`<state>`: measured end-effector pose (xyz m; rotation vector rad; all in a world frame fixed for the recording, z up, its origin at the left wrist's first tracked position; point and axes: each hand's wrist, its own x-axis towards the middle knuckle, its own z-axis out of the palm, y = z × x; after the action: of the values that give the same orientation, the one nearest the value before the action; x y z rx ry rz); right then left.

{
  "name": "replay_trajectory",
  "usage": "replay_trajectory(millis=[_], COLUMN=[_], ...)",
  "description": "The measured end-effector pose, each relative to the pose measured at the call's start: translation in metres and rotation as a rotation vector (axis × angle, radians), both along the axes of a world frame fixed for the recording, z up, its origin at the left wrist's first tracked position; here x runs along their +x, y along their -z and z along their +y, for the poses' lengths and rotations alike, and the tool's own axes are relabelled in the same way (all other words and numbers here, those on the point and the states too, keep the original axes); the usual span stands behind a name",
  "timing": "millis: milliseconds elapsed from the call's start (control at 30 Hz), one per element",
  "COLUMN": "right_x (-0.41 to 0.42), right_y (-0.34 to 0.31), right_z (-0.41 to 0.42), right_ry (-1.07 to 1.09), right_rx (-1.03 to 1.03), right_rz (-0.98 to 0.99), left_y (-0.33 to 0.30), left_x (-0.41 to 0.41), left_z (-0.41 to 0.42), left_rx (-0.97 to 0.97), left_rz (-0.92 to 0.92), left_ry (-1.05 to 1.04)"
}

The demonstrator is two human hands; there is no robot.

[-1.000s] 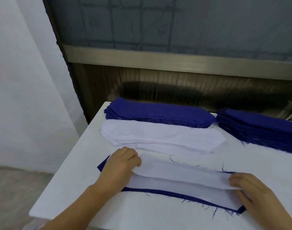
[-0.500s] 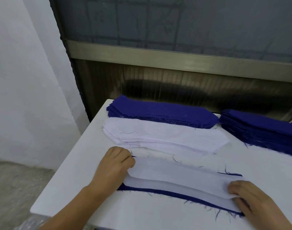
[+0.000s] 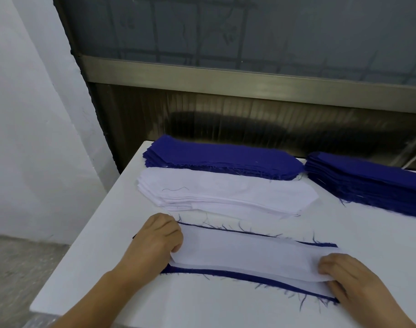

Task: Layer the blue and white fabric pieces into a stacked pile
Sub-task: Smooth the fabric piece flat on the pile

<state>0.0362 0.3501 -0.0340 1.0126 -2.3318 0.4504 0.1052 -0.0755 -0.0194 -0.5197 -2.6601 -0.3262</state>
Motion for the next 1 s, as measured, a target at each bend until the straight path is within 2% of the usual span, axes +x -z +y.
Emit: replay_trajectory(millis=[167, 400, 600, 800, 1000], right_x=[0.001, 0.009, 0.001, -0.057, -0.154], right_y=[-0.002, -0.018, -0.032, -0.056, -0.076], right_z=[0.0, 0.005, 0.002, -0.047, -0.116], right_ry=[0.005, -0.019, -0.006, 0.08, 0.209], right_rx=[0.028, 0.059, 0.048, -0.008, -0.036], right_rz=[-0.003, -0.201, -0.262, -0.297, -0.424], left_y=[0.003, 0.002, -0.023, -0.047, -0.07], left_x=[-0.002, -0.005, -0.01, -0.054, -0.143], left_z=[-0.002, -0.004, -0.009, 0.028, 0.067], left_rx=[0.014, 0.028, 0.07, 0.239, 0.229], left_rz=[-0.063, -0.125, -0.172, -0.156, -0.119], left_ry=[-0.023, -0.034, -0.043, -0.153, -0.152])
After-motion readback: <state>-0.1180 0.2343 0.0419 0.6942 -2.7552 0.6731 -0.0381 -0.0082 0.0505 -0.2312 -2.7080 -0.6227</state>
